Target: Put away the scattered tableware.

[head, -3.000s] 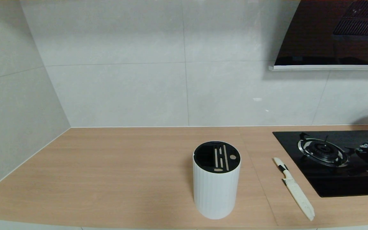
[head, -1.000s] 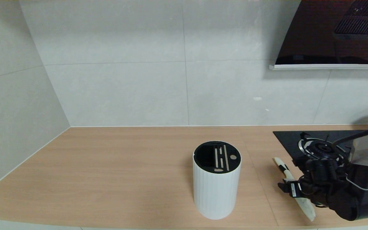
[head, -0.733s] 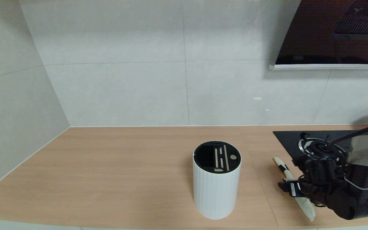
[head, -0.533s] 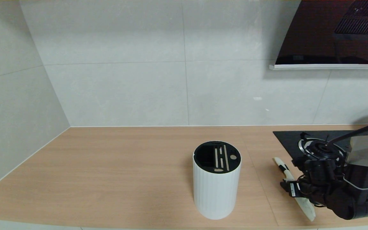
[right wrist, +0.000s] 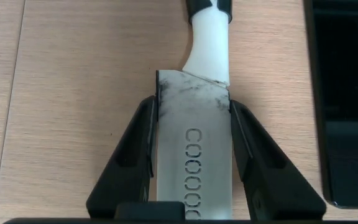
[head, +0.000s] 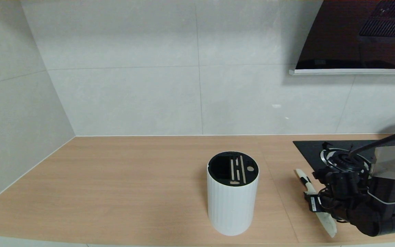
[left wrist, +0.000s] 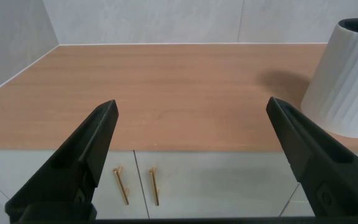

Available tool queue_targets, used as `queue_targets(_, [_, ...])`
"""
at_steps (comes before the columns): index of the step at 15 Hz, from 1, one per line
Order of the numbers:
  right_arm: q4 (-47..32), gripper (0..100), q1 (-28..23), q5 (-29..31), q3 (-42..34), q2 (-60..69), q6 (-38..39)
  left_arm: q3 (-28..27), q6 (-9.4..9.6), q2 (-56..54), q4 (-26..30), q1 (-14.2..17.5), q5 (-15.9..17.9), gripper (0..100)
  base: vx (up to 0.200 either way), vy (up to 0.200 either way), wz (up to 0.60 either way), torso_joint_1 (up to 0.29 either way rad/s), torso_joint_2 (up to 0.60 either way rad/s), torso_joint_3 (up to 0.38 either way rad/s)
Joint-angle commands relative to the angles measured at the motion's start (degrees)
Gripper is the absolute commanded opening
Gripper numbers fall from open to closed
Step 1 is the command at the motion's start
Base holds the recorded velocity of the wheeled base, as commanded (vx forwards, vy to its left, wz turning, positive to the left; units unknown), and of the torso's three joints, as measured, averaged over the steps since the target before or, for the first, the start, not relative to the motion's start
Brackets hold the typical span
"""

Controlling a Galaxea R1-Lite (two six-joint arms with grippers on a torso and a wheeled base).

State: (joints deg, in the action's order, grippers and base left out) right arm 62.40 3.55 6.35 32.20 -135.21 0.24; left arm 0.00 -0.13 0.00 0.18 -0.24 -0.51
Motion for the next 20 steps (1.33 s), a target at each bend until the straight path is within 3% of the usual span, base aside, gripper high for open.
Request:
queue_targets(1, [0.1,0,0.1,0.2,-0.3,2.2,0.1,0.0,-0.04,0.0,0.0,0.0,0.0,100,0.0,0.0,0.0,0.0,0.0,0.0])
queue_targets(6, [-3.3,0,2.1,0.3,-3.0,19.2,2.0,0.0,-0.04,0.0,0.0,0.0,0.0,100,0.0,0.0,0.0,0.0,0.0,0.0])
queue_targets(10, [-14.2,0,6.7,0.2,-3.8,36.2,2.0,0.0,-0.04,0.0,0.0,0.0,0.0,100,0.0,0.0,0.0,0.0,0.0,0.0])
queue_targets(15, [-18.7,0,12.1,0.0,-3.2,47.1,1.4,0.0,2.24,0.0,-0.1,0.0,0.2,100,0.0,0.0,0.0,0.0,0.0,0.0])
queue_targets(16, [-21.2,0,13.2,0.0,-0.5,48.7,1.3,-1.3,3.39,0.0,-0.3,0.0,2.3,100,0.0,0.0,0.0,0.0,0.0,0.0])
queue_targets(17, [-23.6,0,14.2,0.0,2.3,49.9,1.3,-5.9,3.3,0.5,0.4,-0.1,7.5,100,0.0,0.0,0.0,0.0,0.0,0.0])
queue_targets(18, [-26.1,0,15.6,0.0,5.1,50.7,1.3,-11.0,2.42,2.6,1.7,-0.5,13.3,100,0.0,0.0,0.0,0.0,0.0,0.0])
queue_targets(19, [-30.2,0,18.6,0.2,9.4,51.7,1.3,-20.2,0.57,10.4,5.6,-1.0,21.1,100,0.0,0.0,0.0,0.0,0.0,0.0])
queue_targets(20, [-32.1,0,20.6,0.3,11.0,52.3,1.3,-25.2,0.57,15.8,7.5,-1.0,24.6,100,0.0,0.0,0.0,0.0,0.0,0.0])
